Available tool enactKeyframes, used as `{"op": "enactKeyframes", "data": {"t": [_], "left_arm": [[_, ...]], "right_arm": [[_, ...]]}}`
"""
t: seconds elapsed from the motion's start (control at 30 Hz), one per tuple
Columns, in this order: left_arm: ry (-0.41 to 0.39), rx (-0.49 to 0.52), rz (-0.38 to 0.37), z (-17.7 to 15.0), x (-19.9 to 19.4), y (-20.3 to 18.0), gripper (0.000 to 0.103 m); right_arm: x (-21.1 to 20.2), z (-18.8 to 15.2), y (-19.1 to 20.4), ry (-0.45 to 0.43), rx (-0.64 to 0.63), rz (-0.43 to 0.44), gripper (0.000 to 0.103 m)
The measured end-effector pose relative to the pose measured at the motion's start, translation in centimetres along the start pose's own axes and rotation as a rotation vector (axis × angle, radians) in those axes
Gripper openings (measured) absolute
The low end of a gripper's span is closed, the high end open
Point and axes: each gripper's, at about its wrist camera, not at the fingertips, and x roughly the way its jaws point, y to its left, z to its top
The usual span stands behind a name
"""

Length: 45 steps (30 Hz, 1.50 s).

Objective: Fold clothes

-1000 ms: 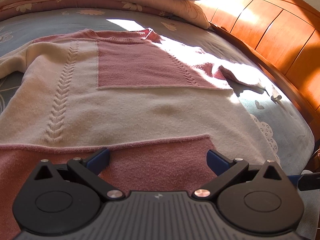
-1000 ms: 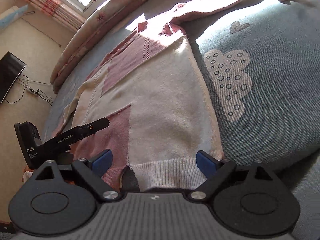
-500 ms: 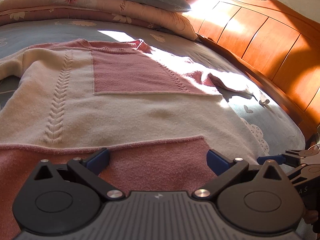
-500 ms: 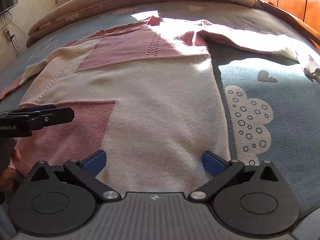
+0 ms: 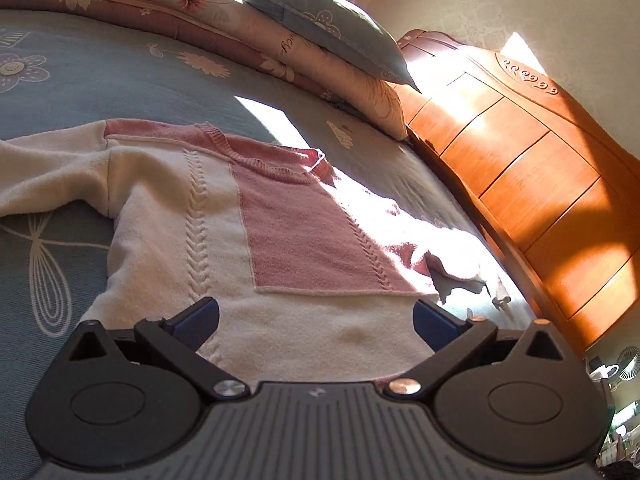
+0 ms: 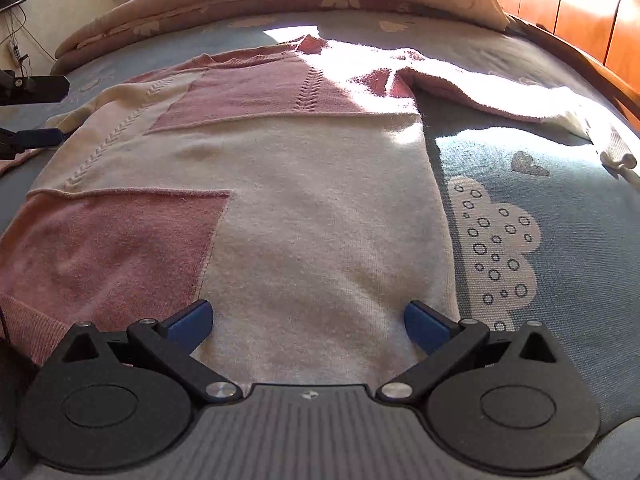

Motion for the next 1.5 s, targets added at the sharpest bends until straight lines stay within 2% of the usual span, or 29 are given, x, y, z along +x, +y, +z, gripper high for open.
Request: {"op": "enactKeyframes", "data": {"t": [0.1, 0.2, 0.27, 0.37, 0.5, 0.67, 0.8, 0.93, 1.0, 1.1, 1.23, 1.27, 1.37, 1.43, 1.5], "left_arm": [[-0.049, -0.153, 0.004, 2.1, -1.0, 5.2, 0.102], [-0.040, -0.260, -0.015, 2.9, 0.2, 9.0, 0.102], [-0.023, -0.309, -0.048, 3.5, 1.9, 10.7, 0.102], [-0.005, -0.349, -0.049, 4.3, 4.6, 12.2, 0.102], [-0.046, -0.322, -0.061, 5.1, 6.1, 12.8, 0.102], [-0.084, -0.236, -0.037, 6.0, 6.9, 13.2, 0.102], [-0.083, -0.188, -0.035, 6.5, 7.6, 12.7, 0.102], [-0.075, -0.160, -0.101, 6.4, 7.8, 12.3, 0.102], [-0.095, -0.182, -0.123, 6.3, 7.4, 12.6, 0.101], [-0.182, -0.244, -0.175, 6.6, 5.9, 13.2, 0.101], [-0.292, -0.271, -0.303, 7.3, 2.9, 13.8, 0.101], [-0.301, -0.264, -0.291, 7.4, 2.5, 13.8, 0.102], [-0.277, -0.226, -0.170, 7.9, 2.1, 13.4, 0.102], [-0.239, -0.171, -0.022, 8.0, 2.5, 12.7, 0.102], [-0.212, -0.096, 0.090, 8.1, 2.4, 11.5, 0.102]], "right_arm": [[0.2, 0.1, 0.2, 0.003, 0.004, -0.015, 0.103], [0.3, 0.2, 0.2, 0.001, 0.011, -0.024, 0.103], [0.4, 0.3, 0.3, 0.000, 0.015, -0.029, 0.103], [0.5, 0.5, 0.3, 0.008, 0.021, -0.037, 0.103], [0.6, 0.7, 0.5, 0.018, 0.028, -0.048, 0.103], [0.8, 1.0, 0.6, 0.030, 0.037, -0.063, 0.103], [1.0, 1.2, 0.8, 0.036, 0.045, -0.077, 0.103], [1.0, 1.2, 0.8, 0.036, 0.051, -0.081, 0.103], [1.0, 1.1, 0.8, 0.031, 0.052, -0.082, 0.103], [0.9, 1.0, 0.8, 0.023, 0.053, -0.084, 0.103], [0.9, 0.8, 0.8, 0.015, 0.055, -0.085, 0.103], [0.9, 0.8, 0.8, 0.014, 0.055, -0.086, 0.103], [0.9, 0.8, 0.9, 0.011, 0.058, -0.090, 0.103], [0.9, 0.8, 0.9, 0.008, 0.060, -0.093, 0.103], [0.8, 0.7, 1.0, 0.004, 0.061, -0.095, 0.103]]}}
